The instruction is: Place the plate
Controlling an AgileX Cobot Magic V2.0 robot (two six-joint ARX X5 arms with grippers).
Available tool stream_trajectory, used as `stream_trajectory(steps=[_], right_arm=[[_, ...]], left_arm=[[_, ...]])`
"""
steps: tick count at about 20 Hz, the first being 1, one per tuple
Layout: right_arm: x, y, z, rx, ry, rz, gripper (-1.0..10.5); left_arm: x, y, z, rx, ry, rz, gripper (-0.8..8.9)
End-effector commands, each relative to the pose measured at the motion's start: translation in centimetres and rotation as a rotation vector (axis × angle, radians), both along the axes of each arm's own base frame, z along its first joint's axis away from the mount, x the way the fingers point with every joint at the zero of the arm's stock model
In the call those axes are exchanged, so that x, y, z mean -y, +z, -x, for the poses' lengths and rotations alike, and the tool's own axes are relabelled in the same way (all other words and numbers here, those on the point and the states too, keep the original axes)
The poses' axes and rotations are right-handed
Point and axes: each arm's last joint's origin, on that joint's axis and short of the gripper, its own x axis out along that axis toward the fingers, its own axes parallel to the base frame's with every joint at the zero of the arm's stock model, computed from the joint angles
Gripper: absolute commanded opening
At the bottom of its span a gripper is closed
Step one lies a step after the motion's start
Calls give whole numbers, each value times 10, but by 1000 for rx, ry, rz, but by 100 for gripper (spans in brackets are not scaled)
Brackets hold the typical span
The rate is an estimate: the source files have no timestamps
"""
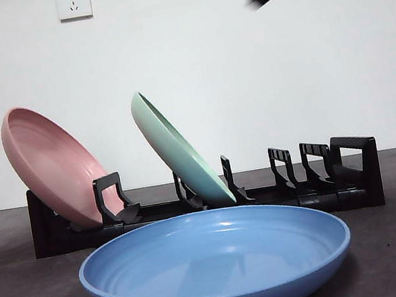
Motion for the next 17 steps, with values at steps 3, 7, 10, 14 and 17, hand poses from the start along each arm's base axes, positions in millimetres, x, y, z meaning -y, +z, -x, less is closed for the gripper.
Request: stream_trajectory(steps=[3,7,10,14,17], right_arm=[[53,16,1,1,-229,-28,232],[93,18,17,-23,-446,-2,232],[109,24,29,13,-510,-36,232],[117,28,41,58,-525,-75,232],[118,29,45,69,-525,-85,232]], left_arm=[[14,-4,-48,13,-28,15,312],[40,-20,-95,-43,11,-156,313],[62,-29,-128,-52,55,-299,312],[81,-43,-162,-51,94,-447,312],[86,-52,-177,-60,123,-503,312]])
